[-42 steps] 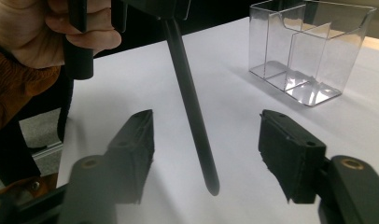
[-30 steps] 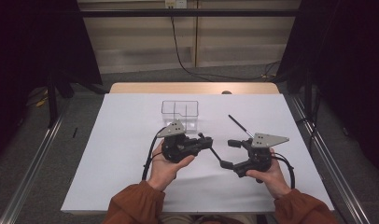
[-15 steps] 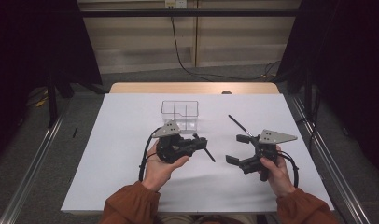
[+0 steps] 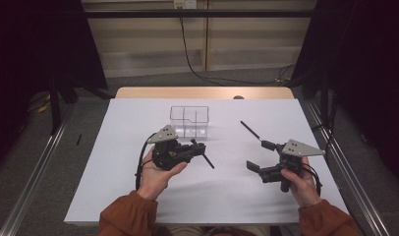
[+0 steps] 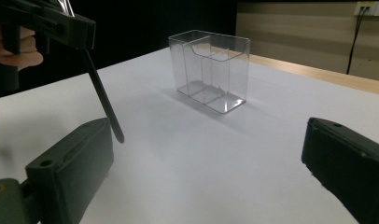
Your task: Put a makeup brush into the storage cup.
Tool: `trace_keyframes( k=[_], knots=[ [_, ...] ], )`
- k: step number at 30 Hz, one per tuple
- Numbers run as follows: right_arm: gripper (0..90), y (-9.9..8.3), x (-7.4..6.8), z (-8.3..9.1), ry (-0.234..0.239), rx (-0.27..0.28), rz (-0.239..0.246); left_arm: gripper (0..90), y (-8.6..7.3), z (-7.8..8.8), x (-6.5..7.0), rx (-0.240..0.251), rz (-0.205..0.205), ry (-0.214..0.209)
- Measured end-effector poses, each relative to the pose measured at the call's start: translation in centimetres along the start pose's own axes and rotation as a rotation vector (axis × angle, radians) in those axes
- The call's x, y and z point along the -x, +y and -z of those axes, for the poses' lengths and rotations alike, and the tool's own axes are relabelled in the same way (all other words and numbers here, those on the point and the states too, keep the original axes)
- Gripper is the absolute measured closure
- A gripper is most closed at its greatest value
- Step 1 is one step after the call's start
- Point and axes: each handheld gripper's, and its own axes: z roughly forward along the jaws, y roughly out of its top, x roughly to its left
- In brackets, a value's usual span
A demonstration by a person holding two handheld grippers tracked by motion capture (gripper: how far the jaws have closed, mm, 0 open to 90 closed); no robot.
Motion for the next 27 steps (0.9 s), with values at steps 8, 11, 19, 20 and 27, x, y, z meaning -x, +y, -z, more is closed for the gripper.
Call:
trace_keyframes(
  k=[8,11,19,20,27],
  knots=[
    [1.6,-0.4,0.4,1.2,-0.036,-0.005,-0.008,84.1,0.1,0.9,-0.5,-0.012,-0.004,0.011],
    [1.5,-0.3,0.5,1.8,-0.041,0.003,-0.016,84.1,0.1,1.2,-0.7,-0.017,-0.007,0.013],
    [1.9,-1.0,0.6,2.7,-0.063,-0.008,-0.017,84.1,0.6,2.3,-1.2,-0.036,0.0,0.04],
    [1.9,-1.0,0.5,3.0,-0.07,-0.004,-0.018,84.1,0.7,2.4,-1.3,-0.039,0.002,0.044],
    [1.5,-1.6,0.6,4.1,-0.1,0.012,-0.018,84.1,1.4,3.6,-1.8,-0.038,-0.008,0.062]
  ],
)
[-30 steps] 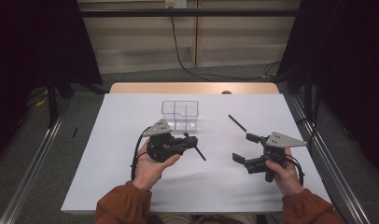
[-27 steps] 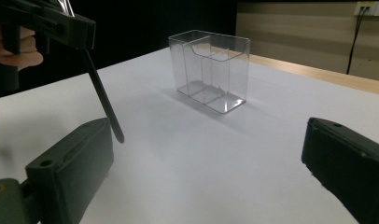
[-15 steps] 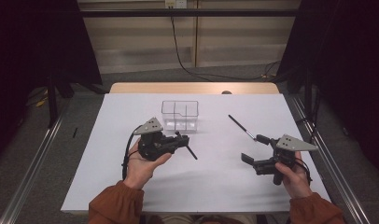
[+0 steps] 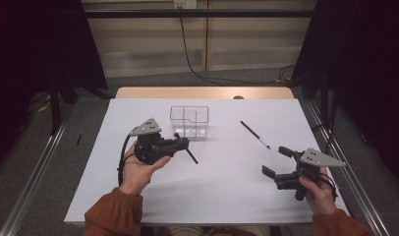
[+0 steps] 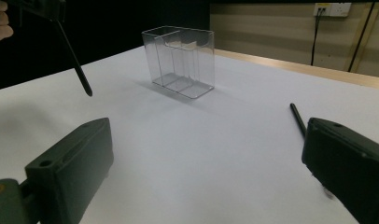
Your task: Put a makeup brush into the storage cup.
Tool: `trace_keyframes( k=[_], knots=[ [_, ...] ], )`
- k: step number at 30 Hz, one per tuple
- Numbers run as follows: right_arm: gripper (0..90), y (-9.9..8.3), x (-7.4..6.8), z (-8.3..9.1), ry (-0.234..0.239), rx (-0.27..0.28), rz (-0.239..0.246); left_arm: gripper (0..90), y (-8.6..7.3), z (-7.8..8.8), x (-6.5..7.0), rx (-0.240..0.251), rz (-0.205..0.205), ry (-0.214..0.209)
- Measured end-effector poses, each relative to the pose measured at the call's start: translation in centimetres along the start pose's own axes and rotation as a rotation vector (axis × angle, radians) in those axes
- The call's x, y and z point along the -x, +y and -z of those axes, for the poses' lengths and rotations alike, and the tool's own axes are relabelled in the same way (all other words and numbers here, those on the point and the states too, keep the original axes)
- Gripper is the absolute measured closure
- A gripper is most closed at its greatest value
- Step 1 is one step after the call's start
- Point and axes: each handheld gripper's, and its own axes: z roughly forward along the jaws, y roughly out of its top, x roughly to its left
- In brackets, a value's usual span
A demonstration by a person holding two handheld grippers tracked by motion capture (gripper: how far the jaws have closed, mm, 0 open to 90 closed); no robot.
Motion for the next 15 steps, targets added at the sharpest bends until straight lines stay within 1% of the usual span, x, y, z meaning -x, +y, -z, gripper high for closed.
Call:
trace_keyframes(
  k=[1,2,4,6,8,10,11,13,15],
  knots=[
    [1.5,-0.1,0.0,0.1,-0.004,0.001,0.0,84.1,0.1,0.2,-0.1,-0.002,-0.003,0.007],
    [1.5,-0.2,0.0,0.2,-0.015,0.001,0.001,84.0,0.1,0.3,-0.3,0.0,-0.001,0.004],
    [1.4,-0.3,-0.1,0.5,-0.016,0.009,-0.007,84.1,0.3,0.5,-0.5,-0.015,-0.015,0.02],
    [1.1,-0.4,-0.1,0.6,-0.021,0.017,-0.004,84.1,0.4,0.6,-0.7,-0.017,-0.009,0.02],
    [0.9,-0.5,-0.2,0.7,-0.018,0.018,-0.002,84.1,0.5,0.7,-1.0,-0.02,-0.01,0.031],
    [0.9,-0.6,-0.3,0.6,-0.017,0.014,0.008,84.1,0.8,0.9,-1.3,-0.013,-0.001,0.031],
    [0.9,-0.6,-0.4,0.6,-0.014,0.016,0.004,84.1,0.8,1.0,-1.4,-0.007,-0.003,0.036],
    [0.9,-0.5,-0.4,0.6,-0.016,0.024,-0.002,84.1,1.0,1.2,-1.7,0.013,0.007,0.027],
    [0.6,-0.5,-0.4,0.7,-0.017,0.034,-0.004,84.1,1.3,1.3,-1.7,0.009,-0.012,0.046]
  ],
)
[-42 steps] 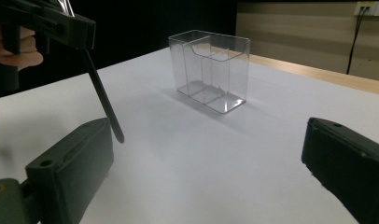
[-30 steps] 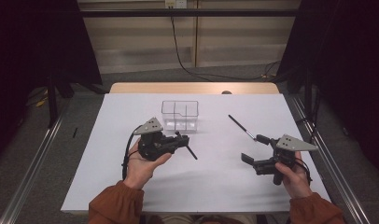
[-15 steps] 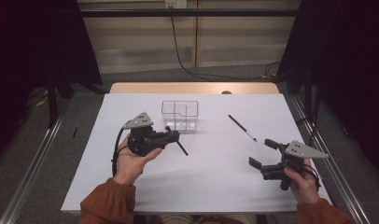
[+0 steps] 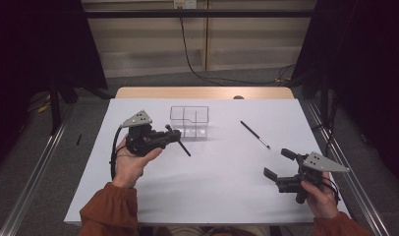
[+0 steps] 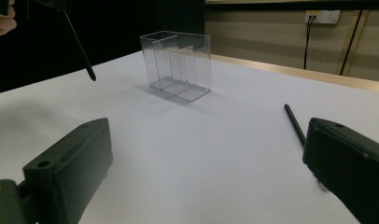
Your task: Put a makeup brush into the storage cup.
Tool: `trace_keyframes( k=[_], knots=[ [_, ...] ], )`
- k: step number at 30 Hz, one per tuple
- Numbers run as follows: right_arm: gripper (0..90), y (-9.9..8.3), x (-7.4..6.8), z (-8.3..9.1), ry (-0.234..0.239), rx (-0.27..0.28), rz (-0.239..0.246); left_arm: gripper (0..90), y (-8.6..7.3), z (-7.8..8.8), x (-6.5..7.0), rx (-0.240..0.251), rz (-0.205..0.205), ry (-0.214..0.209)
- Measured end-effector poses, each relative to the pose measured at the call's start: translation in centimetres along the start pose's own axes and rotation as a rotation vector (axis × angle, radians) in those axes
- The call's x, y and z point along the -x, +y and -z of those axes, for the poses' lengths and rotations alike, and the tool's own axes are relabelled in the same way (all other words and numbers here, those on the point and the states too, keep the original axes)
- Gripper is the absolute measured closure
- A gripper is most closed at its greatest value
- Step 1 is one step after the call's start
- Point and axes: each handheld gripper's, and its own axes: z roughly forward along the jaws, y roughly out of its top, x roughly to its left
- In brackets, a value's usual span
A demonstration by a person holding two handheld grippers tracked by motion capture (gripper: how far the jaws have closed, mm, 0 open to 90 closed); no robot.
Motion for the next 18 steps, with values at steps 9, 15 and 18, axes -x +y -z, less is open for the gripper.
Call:
trace_keyframes(
  k=[9,15,18],
  knots=[
    [0.0,0.0,0.1,0.0,-0.015,0.008,-0.025,84.1,1.6,0.8,-1.2,0.036,0.013,0.039],
    [0.0,-0.1,0.1,-0.1,-0.025,0.003,-0.03,84.1,2.5,1.2,-2.3,0.054,0.022,0.08],
    [0.0,-0.1,0.1,-0.1,-0.021,0.002,-0.028,84.1,2.9,1.0,-2.6,0.052,0.021,0.095]
  ],
)
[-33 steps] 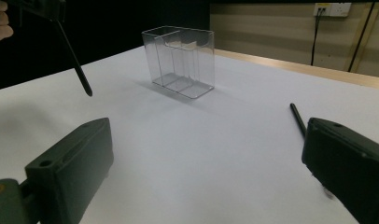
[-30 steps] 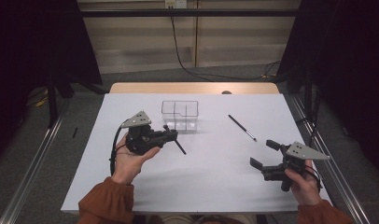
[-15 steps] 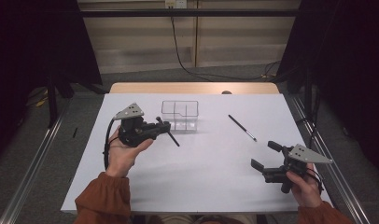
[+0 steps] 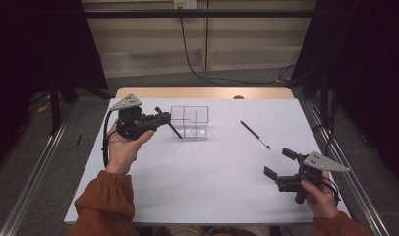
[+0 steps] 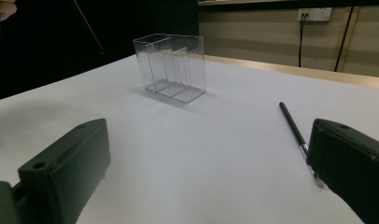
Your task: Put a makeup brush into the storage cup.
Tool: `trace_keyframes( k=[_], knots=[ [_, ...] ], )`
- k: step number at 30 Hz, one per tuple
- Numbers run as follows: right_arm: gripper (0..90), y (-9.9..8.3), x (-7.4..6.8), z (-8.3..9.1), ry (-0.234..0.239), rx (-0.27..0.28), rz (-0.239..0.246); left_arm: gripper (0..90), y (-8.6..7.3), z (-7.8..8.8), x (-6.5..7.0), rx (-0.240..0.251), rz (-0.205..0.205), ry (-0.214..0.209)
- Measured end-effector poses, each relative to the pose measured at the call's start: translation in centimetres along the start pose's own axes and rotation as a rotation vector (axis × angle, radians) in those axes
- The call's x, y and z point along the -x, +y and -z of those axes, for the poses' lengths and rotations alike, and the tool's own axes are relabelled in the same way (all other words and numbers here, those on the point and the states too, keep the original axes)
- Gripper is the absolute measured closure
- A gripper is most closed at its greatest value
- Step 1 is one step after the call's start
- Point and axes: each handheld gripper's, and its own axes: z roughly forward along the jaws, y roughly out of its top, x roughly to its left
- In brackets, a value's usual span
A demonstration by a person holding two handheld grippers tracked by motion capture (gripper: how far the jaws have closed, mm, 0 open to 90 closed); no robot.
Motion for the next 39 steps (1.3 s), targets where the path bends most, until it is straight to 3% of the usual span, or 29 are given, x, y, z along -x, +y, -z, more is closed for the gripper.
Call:
trace_keyframes(
  k=[5,7,13,27,37,39],
  knots=[
    [0.0,0.0,0.0,-0.1,-0.001,-0.003,0.001,84.1,0.7,-0.5,-0.3,-0.008,-0.017,0.025],
    [0.0,0.0,0.0,-0.1,0.0,-0.005,0.003,84.1,1.0,-0.6,-0.6,-0.004,-0.006,0.019],
    [0.0,-0.1,0.0,-0.1,-0.003,-0.008,0.007,84.1,1.8,-0.7,-1.5,-0.002,-0.01,0.066],
    [0.0,-0.1,-0.1,-0.2,0.002,-0.016,0.007,84.0,2.8,-2.3,-3.2,0.03,0.008,0.121],
    [0.0,-0.2,-0.1,-0.1,0.003,-0.02,0.016,84.0,3.8,-3.4,-3.8,0.018,-0.032,0.166],
    [0.0,-0.2,-0.1,-0.1,0.004,-0.022,0.015,84.0,3.8,-3.6,-4.0,0.021,-0.028,0.159]
  ],
)
